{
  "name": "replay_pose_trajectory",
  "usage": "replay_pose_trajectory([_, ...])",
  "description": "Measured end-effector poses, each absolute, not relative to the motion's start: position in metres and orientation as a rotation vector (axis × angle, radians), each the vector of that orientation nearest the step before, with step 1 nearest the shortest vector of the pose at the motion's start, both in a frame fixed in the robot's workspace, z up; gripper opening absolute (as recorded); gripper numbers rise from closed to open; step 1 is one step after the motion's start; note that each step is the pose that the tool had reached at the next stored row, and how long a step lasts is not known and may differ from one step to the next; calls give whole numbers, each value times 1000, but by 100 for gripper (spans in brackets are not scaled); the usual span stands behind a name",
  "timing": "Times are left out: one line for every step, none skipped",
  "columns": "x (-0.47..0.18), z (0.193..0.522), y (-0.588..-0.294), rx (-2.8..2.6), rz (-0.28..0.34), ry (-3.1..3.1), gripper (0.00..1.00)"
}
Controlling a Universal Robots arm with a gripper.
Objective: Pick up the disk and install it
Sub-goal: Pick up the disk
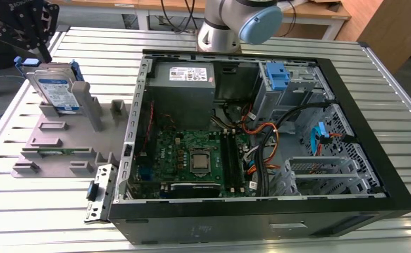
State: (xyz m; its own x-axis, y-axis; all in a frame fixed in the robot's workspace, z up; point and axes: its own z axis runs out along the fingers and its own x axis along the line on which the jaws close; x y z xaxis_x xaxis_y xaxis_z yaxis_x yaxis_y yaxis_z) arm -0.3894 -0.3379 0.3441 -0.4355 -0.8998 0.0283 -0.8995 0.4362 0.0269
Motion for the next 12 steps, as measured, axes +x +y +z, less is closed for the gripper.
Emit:
replay_pose_trajectory([-389, 344, -338, 1655, -12, -2625, 11])
replay_pose_trajectory([-389, 344, -338, 1669, -12, -2616, 11])
replay_pose_trajectory([-389, 344, -338, 1688, -11, -2604, 11])
replay_pose_trajectory([-389, 343, -338, 1708, -11, -2591, 11])
replay_pose_trajectory([-389, 343, -338, 1728, -10, -2578, 11])
replay_pose_trajectory([-389, 343, -338, 1748, -10, -2564, 11])
replay_pose_trajectory([-389, 343, -338, 1770, -9, -2549, 11])
replay_pose_trajectory([-389, 342, -338, 1790, -9, -2535, 11])
replay_pose_trajectory([-389, 342, -338, 1810, -8, -2521, 11])
replay_pose_trajectory([-389, 342, -338, 1829, -8, -2506, 11])
replay_pose_trajectory([-389, 342, -338, 1849, -7, -2492, 11])
replay_pose_trajectory([-389, 341, -338, 1869, -7, -2477, 11])
